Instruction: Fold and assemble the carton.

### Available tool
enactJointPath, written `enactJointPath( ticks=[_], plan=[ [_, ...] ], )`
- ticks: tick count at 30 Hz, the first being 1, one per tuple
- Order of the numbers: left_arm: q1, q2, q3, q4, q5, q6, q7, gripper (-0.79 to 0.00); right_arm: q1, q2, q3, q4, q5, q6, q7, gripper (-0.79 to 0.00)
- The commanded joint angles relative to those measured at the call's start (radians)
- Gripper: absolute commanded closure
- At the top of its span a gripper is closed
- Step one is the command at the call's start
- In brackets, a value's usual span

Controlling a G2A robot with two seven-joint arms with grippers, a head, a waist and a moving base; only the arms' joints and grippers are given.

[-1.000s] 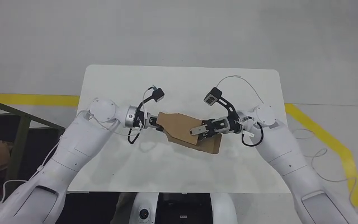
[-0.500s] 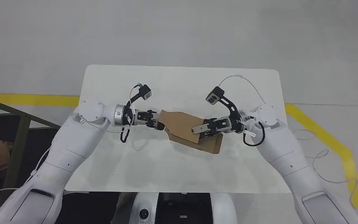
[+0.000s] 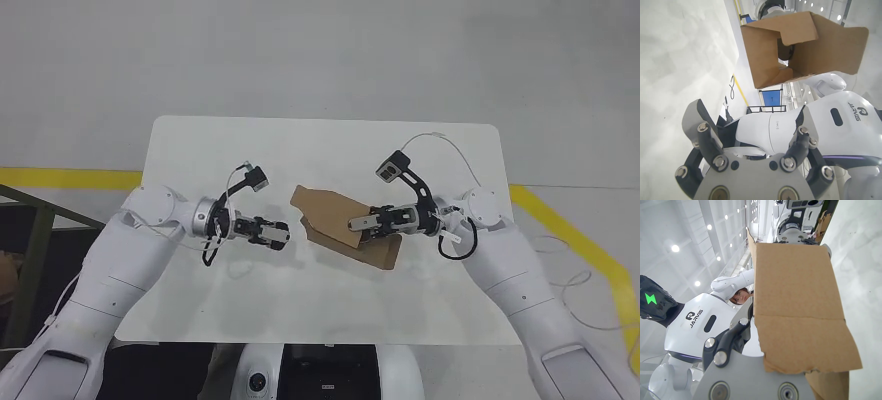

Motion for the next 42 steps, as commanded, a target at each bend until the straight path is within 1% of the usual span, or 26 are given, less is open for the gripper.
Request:
enactJointPath(
  ticks=[1,6,13,23,27,30,33,38,42],
  plan=[
    [-0.007,-0.002,0.003,-0.002,0.009,0.003,0.025,-0.785,0.000,-0.001,-0.003,-0.004,-0.003,0.002,0.002,0.000],
    [-0.027,-0.011,0.031,-0.017,0.033,0.003,0.051,-0.785,0.004,-0.006,-0.018,-0.009,-0.008,0.007,0.007,0.000],
    [-0.052,-0.022,0.056,0.007,0.040,0.018,0.103,-0.785,0.017,-0.015,-0.040,-0.006,-0.006,0.009,0.009,0.000],
    [-0.078,-0.039,0.110,-0.012,0.064,0.019,0.112,-0.785,0.037,-0.032,-0.075,0.015,-0.001,0.009,0.009,0.000],
    [-0.087,-0.044,0.119,-0.007,0.065,0.012,0.110,-0.785,0.043,-0.034,-0.071,0.019,-0.004,0.007,0.007,0.000],
    [-0.086,-0.043,0.108,0.009,0.055,0.007,0.109,-0.785,0.041,-0.032,-0.061,0.019,-0.004,0.005,0.005,0.000],
    [-0.077,-0.036,0.081,0.030,0.051,0.000,0.107,-0.785,0.033,-0.028,-0.046,0.018,-0.003,0.003,0.003,0.000],
    [-0.044,-0.020,0.014,0.049,0.011,0.000,0.095,-0.785,0.017,-0.021,-0.025,0.010,-0.004,0.005,0.005,0.000],
    [-0.020,-0.010,-0.040,0.055,-0.027,-0.002,0.110,-0.785,0.009,-0.019,-0.022,0.000,-0.009,0.011,0.011,0.000]
  ],
)
